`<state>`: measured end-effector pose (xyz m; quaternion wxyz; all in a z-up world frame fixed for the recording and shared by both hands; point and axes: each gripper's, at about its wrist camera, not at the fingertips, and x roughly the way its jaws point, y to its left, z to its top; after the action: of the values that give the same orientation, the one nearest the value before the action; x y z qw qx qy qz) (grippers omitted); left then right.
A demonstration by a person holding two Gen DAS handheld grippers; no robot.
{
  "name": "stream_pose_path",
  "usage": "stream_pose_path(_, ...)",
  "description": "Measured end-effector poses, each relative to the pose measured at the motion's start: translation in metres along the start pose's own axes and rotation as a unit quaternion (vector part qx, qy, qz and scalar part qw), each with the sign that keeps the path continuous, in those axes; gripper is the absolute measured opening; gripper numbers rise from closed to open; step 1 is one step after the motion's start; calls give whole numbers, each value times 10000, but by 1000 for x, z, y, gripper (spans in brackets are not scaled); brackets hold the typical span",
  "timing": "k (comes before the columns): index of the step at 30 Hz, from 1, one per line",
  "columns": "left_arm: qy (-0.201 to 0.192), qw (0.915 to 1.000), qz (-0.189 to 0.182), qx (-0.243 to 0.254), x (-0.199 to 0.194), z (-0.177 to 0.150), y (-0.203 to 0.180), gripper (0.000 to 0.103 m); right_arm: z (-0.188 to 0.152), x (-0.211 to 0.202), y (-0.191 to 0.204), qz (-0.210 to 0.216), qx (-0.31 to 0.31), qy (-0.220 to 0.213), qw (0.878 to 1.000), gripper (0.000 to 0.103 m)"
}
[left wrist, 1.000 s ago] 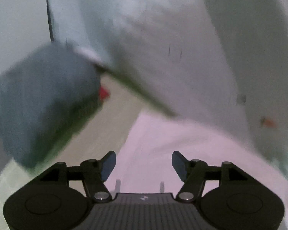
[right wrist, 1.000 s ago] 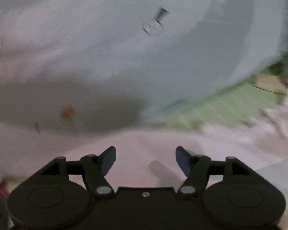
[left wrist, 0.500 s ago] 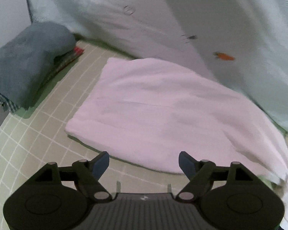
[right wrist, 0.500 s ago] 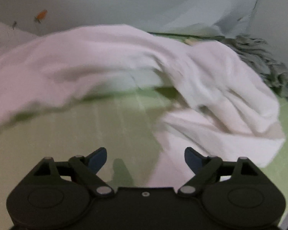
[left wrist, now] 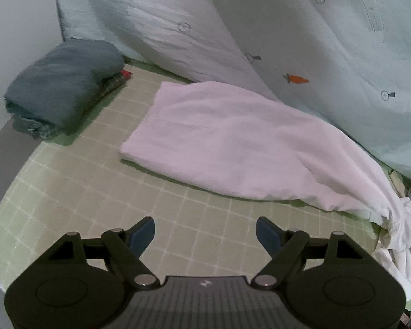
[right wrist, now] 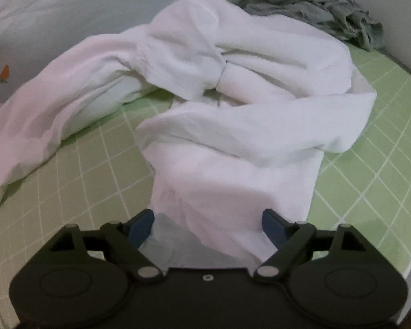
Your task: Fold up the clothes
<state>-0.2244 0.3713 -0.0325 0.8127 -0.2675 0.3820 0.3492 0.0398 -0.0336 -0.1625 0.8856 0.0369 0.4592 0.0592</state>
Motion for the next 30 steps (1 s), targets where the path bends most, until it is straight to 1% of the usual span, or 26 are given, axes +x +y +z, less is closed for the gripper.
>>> stream_pose_path(1,1,10000,28,-23,-3,-3,4,82,-2,-3,2,176,-33,-73,9998,41)
stream_pose_path(2,18,10000,57,-59,-5,-6,10,82,-3,-6,3,366,41,-117,9993,30)
stream_pose_path(3,37,9999,71,-96,-7,-8,15,82,-5,-7,4,603,180,-75,9980,2)
stream_pose_path(4,55,9999,83,-132,-8,-10,20,82,-6,-5,7,925,313,61,9952,1)
stream_pose_path(5,77,9998,91,-176,-8,-12,26,82,-10,-5,15,970,341,95,9947,1)
stream_pose_path(6,89,9997,99,-213,-9,-14,30,82,-14,-7,26,904,173,46,9957,1)
stream_pose_path(9,106,9994,121,-313,-12,-19,42,82,-28,-15,55,1031,-486,15,9935,1)
stream_pose_path(13,170,9989,129,-427,-10,-25,51,82,-43,-22,71,1411,-626,211,9878,1)
stream_pose_path(15,217,9986,115,-460,-6,-27,52,82,-50,-31,82,1796,-849,289,9797,1)
stream_pose_path(17,291,9986,64,-431,-1,-27,46,82,-56,-40,93,2206,-1083,366,9686,1)
stream_pose_path(18,338,9987,28,-393,2,-28,41,82,-57,-43,94,2344,-1131,423,9646,1)
stream_pose_path(20,432,9986,-44,-317,7,-28,29,82,-58,-48,93,2572,-1176,548,9576,1)
stream_pose_path(22,474,9987,-153,-136,11,-30,11,82,-59,-52,92,2799,-1220,674,9499,2)
stream_pose_path(23,497,9985,-209,-44,13,-31,1,82,-54,-55,85,2898,-1105,661,9484,3)
stream_pose_path(24,578,9980,-262,19,18,-34,-10,82,-47,-59,75,2991,-940,621,9476,11)
stream_pose_path(25,666,9973,-315,79,22,-36,-20,82,-39,-62,65,3002,-767,548,9492,28)
stream_pose_path(27,869,9952,-406,178,32,-43,-41,82,-20,-69,39,2904,-461,307,9553,44)
stream_pose_path(30,1118,9923,-469,234,44,-58,-73,82,11,-74,-8,2643,12,16,9644,45)
